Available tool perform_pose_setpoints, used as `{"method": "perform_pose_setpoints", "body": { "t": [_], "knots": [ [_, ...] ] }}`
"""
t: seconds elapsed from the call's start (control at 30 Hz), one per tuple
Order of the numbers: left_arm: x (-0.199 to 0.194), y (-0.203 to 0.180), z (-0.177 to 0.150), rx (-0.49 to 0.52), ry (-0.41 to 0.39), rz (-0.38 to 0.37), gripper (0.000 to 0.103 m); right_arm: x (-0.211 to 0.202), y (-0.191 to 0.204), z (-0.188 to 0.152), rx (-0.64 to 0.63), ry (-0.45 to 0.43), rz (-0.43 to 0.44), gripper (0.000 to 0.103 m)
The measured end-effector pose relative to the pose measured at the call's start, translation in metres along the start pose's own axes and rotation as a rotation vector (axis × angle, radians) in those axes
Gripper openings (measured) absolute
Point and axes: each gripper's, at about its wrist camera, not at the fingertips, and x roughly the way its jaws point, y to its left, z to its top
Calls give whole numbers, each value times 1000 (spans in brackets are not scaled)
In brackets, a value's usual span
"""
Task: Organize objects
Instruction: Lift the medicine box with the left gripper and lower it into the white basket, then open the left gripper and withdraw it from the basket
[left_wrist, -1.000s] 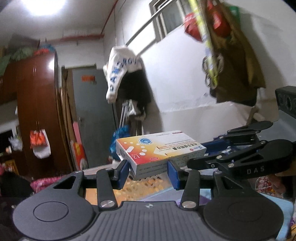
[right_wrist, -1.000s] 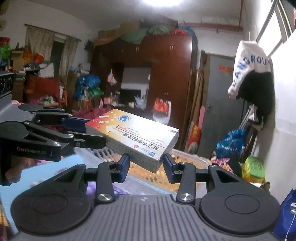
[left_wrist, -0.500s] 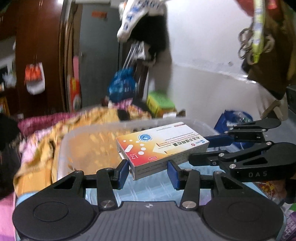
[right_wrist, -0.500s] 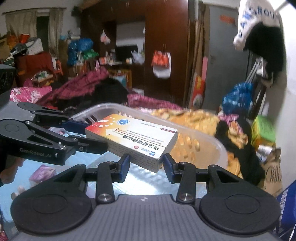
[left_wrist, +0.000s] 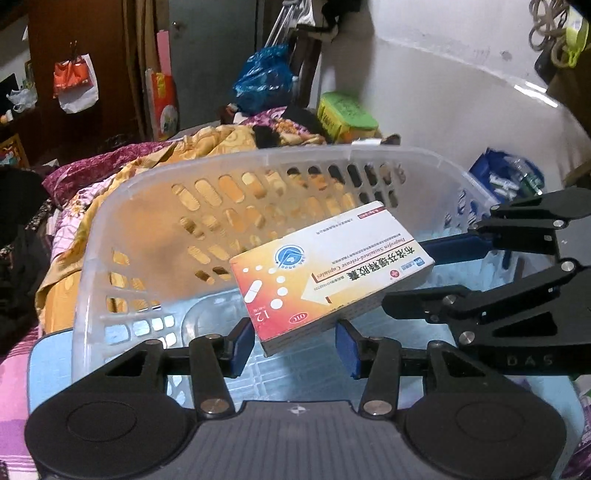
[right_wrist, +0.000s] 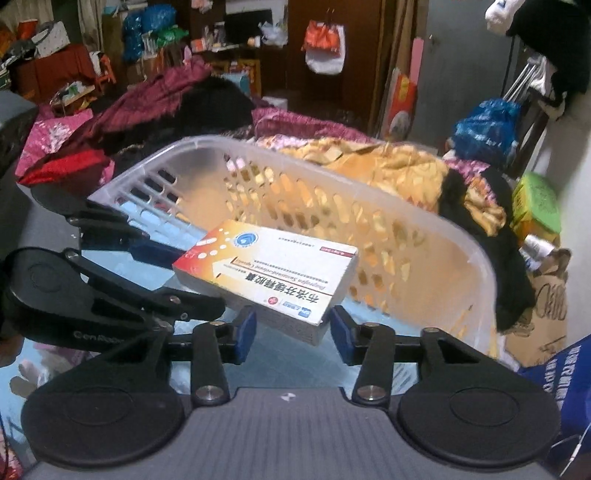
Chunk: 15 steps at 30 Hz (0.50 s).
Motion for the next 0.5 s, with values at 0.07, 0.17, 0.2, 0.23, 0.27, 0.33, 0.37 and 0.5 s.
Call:
{"method": "perform_pose_setpoints", "body": {
  "t": [0.07,0.17,0.2,0.23,0.27,0.33,0.37,0.5],
  "knots": [
    [-2,0,1,-6,-3,4,52,0,-2,2,10,9,6,51],
    [-6,2,2,-22,-29,23,61,-4,-2,2,8,1,-4,67],
    [-7,3,4,-29,-45,23,64,-5,-3,4,1,-9,-20,72],
    [-12,3,3,-38,-66,8,67,-7,-4,5,-2,-28,-30,82],
    [-14,4,4,-42,-81,-4,69,-13,-5,4,-3,-52,-39,85],
    [-28,0,1,-42,-143,-10,75,-23,-6,4,3,-102,-57,86],
    [-40,-2,-3,-42,-182,-12,77,-30,-7,4,0,-134,-60,90],
    [-91,-14,-26,-19,-337,-13,86,-78,-2,-19,25,-342,-86,103]
  ]
}}
